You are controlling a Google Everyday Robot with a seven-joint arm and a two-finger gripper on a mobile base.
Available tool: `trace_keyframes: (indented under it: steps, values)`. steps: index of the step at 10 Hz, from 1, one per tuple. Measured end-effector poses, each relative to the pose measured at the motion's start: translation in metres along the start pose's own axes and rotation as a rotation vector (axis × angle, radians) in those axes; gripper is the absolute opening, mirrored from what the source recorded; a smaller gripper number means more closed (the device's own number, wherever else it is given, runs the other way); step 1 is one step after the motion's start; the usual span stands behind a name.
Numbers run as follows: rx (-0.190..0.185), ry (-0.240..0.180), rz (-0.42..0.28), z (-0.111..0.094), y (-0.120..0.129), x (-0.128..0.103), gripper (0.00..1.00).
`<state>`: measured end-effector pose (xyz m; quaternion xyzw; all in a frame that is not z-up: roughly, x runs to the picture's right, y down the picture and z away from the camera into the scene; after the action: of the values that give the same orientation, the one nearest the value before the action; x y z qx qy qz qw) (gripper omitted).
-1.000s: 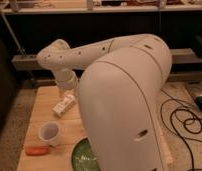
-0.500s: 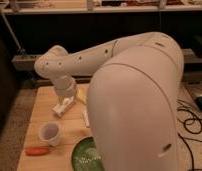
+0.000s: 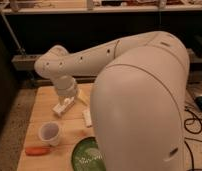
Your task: Move the arm in a circular motion
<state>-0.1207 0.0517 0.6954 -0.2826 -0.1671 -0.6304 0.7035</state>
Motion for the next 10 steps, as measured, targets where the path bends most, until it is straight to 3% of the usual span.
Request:
trace_keyframes:
  steps: [2, 4, 5, 7, 10]
  values:
    - [0.022, -0.016, 0.052, -0.007, 0.016, 0.033, 0.74]
    - [0.043, -0.04, 0.093, 0.0, 0.041, 0.058, 0.74]
    - [0.076, -0.048, 0.13, 0.014, 0.073, 0.081, 0.74]
    - [0.095, -0.047, 0.188, 0.029, 0.116, 0.106, 0.74]
    - [0.08, -0.035, 0.288, 0.038, 0.183, 0.117, 0.74]
